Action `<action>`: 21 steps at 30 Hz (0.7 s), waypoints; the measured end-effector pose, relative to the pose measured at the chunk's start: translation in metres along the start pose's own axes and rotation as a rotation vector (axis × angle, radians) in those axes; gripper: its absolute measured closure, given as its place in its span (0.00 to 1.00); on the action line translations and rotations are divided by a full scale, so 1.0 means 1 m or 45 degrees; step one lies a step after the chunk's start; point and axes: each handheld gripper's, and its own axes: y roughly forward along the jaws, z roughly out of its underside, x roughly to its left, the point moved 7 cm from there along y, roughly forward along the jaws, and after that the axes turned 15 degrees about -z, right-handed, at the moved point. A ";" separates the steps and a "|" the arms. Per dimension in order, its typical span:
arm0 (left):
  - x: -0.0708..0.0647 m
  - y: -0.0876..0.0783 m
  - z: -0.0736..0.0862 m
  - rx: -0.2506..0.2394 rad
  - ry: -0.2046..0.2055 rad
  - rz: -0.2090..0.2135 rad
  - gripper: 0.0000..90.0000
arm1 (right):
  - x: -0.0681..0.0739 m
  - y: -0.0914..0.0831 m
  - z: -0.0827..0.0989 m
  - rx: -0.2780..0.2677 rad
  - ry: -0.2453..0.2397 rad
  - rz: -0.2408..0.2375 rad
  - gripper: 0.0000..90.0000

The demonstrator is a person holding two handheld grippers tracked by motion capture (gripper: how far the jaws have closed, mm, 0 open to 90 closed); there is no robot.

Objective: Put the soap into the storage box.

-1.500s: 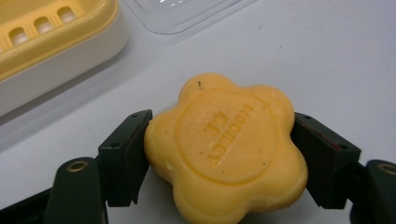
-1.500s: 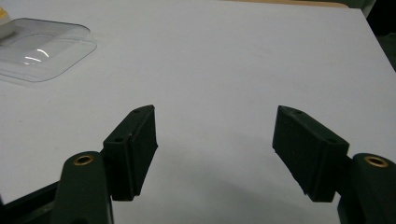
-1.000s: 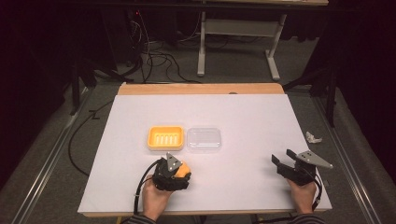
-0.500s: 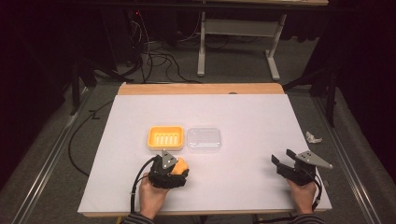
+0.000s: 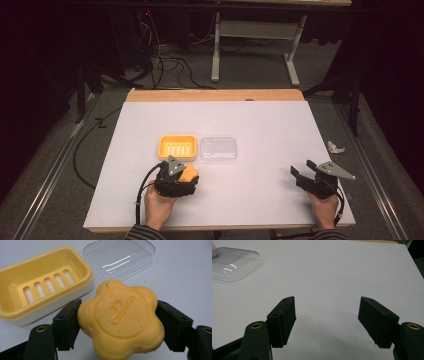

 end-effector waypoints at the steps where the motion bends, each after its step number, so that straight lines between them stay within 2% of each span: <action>1: 0.001 0.000 -0.001 -0.004 -0.006 -0.001 0.30 | 0.000 0.000 0.000 -0.001 0.001 0.000 0.34; 5: 0.006 -0.001 -0.004 -0.002 -0.018 0.007 0.30 | 0.000 0.000 0.000 -0.001 0.003 -0.002 0.34; 21: 0.027 -0.002 -0.027 -0.016 -0.059 -0.023 0.30 | 0.000 0.000 0.000 -0.001 0.013 -0.006 0.35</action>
